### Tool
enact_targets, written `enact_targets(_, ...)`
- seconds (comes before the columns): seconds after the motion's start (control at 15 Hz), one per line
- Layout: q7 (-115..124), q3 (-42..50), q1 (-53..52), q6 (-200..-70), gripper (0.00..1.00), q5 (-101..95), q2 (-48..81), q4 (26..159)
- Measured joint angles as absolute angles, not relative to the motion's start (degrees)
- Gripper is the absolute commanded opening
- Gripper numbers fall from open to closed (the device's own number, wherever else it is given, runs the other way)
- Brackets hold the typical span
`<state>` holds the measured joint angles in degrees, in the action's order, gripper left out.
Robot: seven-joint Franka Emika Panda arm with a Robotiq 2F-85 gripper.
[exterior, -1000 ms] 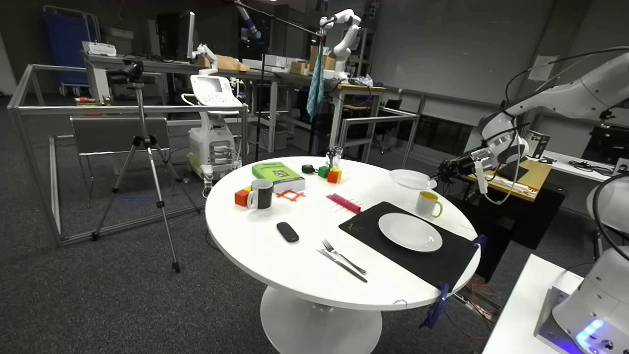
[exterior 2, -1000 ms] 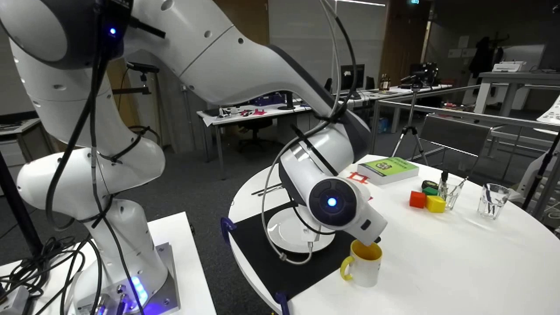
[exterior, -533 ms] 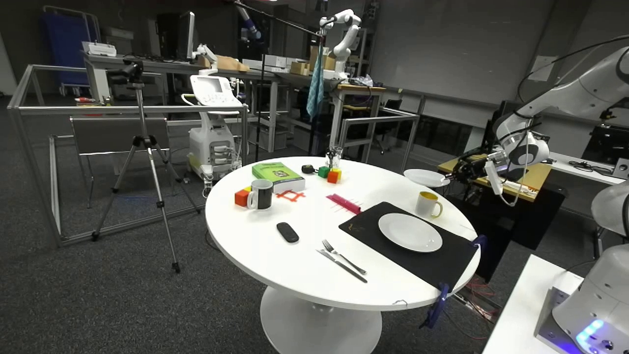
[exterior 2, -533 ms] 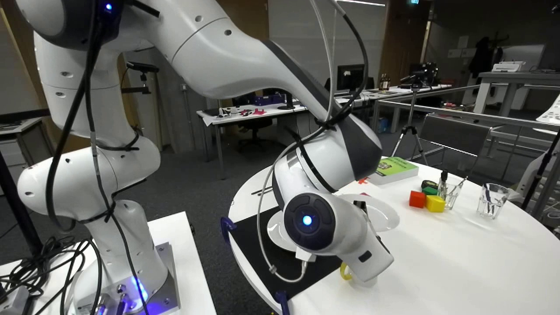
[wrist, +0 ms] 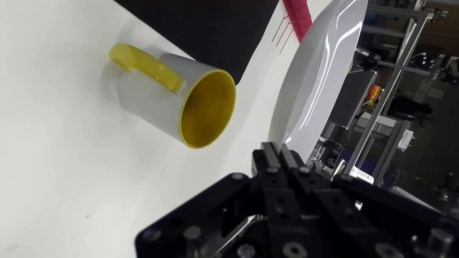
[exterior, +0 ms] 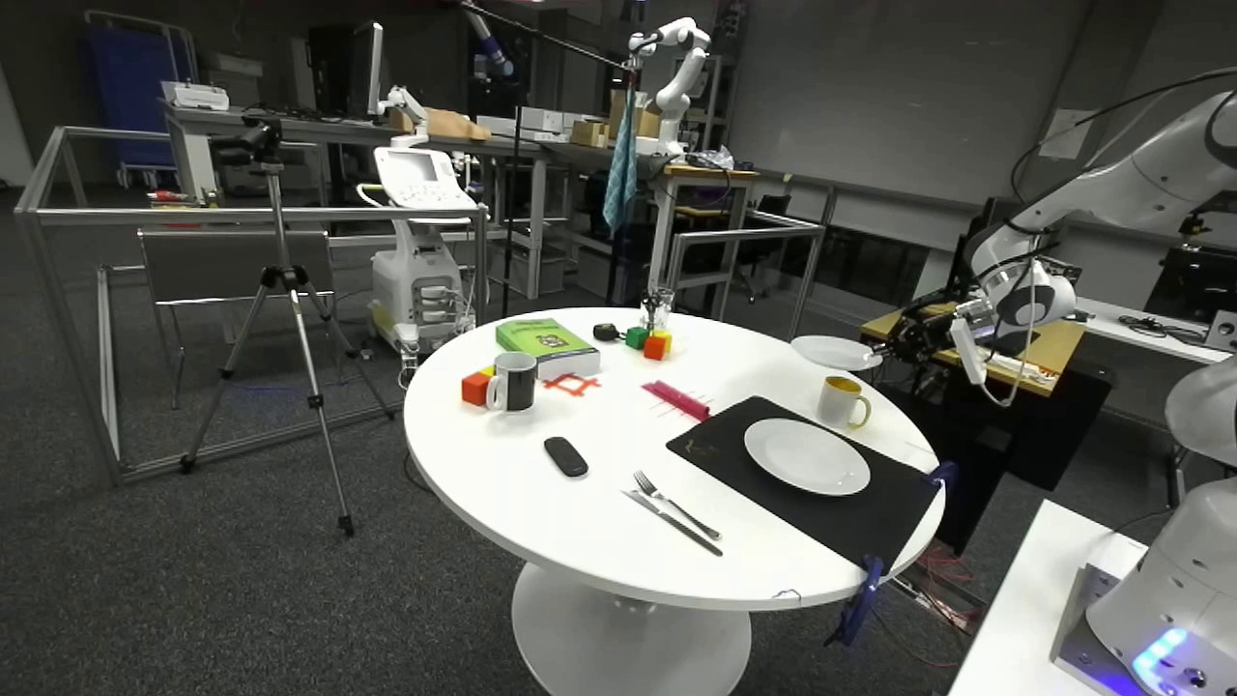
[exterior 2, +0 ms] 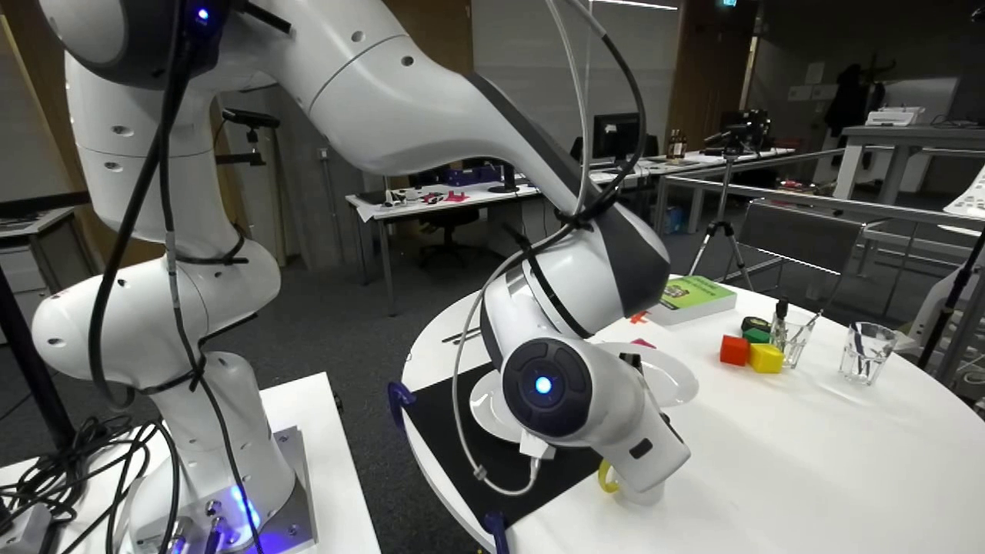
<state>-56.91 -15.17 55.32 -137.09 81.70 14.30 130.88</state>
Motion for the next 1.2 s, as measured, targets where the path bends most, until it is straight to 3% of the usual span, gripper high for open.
enact_targets(0.67,-55.8,5.9,35.1,-137.1,0.01,86.1,15.9,129.6)
enact_targets(1.2,-49.7,14.2,27.8,-137.1,0.01,91.3,19.7,124.4)
